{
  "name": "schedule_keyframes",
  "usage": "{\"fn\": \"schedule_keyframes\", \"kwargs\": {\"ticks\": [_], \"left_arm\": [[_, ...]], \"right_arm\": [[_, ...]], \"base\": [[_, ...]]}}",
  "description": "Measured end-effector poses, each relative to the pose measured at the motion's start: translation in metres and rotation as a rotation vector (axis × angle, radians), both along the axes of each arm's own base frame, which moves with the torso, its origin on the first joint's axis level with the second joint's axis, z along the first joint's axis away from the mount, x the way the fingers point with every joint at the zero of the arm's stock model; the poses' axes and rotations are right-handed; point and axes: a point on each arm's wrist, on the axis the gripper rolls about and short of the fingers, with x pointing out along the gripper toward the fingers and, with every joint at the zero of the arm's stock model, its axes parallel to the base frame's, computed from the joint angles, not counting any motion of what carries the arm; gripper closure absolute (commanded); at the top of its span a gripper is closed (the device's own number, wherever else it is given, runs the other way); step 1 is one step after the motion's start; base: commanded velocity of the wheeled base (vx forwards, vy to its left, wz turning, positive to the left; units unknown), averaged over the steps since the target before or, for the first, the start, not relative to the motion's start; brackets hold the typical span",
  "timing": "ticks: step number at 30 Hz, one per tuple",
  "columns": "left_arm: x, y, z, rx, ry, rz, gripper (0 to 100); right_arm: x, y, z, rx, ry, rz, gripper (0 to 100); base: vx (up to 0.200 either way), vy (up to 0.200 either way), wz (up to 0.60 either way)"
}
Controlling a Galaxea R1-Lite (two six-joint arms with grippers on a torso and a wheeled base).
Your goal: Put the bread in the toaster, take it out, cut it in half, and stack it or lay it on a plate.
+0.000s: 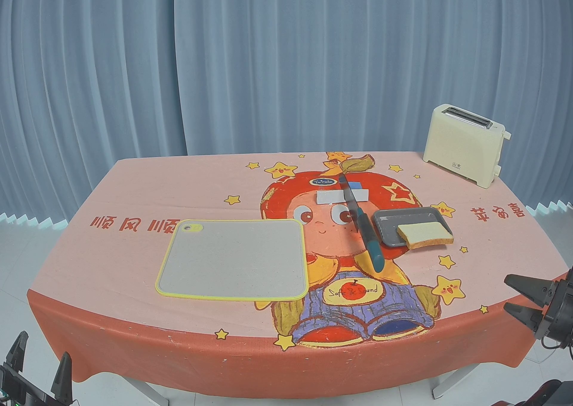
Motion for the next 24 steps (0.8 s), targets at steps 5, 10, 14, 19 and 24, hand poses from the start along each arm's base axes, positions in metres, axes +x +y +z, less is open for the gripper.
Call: {"fn": "schedule_keyframes", "kwargs": {"ticks": [5, 10, 14, 19, 24], "left_arm": [[0.0, 0.0, 0.0, 0.0, 0.0, 0.0, 0], [0.0, 0.0, 0.0, 0.0, 0.0, 0.0, 0], [0.0, 0.0, 0.0, 0.0, 0.0, 0.0, 0], [0.0, 0.0, 0.0, 0.0, 0.0, 0.0, 0], [0.0, 0.0, 0.0, 0.0, 0.0, 0.0, 0]], "right_arm": [[0.006, 0.003, -0.002, 0.067, 0.05, 0.023, 0], [0.012, 0.006, -0.005, 0.114, 0.067, 0.053, 0], [0.013, 0.008, -0.011, 0.152, 0.092, 0.091, 0], [0.017, 0.009, -0.015, 0.164, 0.107, 0.096, 0], [0.02, 0.011, -0.017, 0.173, 0.071, 0.12, 0]], "base": [[0.0, 0.0, 0.0], [0.0, 0.0, 0.0], [0.0, 0.0, 0.0], [0.0, 0.0, 0.0], [0.0, 0.0, 0.0]]}}
